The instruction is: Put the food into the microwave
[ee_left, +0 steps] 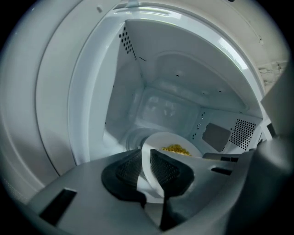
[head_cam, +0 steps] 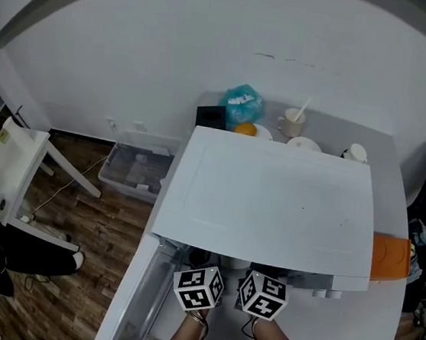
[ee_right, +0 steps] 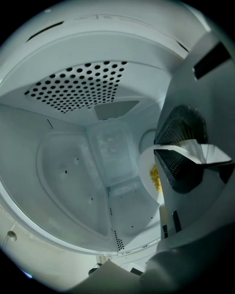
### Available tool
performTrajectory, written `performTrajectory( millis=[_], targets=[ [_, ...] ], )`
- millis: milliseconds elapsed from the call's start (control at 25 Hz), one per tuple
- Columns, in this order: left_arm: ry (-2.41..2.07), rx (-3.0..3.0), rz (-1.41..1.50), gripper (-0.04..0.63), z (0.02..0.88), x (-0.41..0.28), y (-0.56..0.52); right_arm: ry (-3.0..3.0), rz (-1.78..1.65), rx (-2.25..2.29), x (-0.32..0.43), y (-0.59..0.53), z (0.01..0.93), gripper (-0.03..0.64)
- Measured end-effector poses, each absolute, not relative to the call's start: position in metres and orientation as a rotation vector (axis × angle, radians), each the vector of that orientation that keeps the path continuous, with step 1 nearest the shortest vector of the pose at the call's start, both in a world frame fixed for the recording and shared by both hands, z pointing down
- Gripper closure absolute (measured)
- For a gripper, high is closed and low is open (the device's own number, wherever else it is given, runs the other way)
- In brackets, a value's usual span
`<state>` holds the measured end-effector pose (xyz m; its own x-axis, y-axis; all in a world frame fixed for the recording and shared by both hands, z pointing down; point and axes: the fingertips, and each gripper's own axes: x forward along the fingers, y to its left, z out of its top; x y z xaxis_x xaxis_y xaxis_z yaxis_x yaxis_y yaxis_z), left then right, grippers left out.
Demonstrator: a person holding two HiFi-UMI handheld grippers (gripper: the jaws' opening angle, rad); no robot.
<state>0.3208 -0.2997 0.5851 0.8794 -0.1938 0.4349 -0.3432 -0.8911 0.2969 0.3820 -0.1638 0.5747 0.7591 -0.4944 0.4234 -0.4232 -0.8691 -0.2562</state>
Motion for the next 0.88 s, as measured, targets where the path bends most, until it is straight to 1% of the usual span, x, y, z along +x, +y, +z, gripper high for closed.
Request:
performTrajectory(
  millis=[560, 880],
  targets=[
    [-0.412, 2.686, 0.576, 0.54, 0.5957, 0.3283, -0.2996, 0.758, -0.777, -2.876, 0.3849, -0.1632, 0.5825, 0.581],
    [-0.427, 2.713, 0.545, 0.54, 0.5879, 0.3272, -0.2997, 0.727, -0.724, -2.882, 0.386, -0.1569, 0.5775, 0.583]
  ],
)
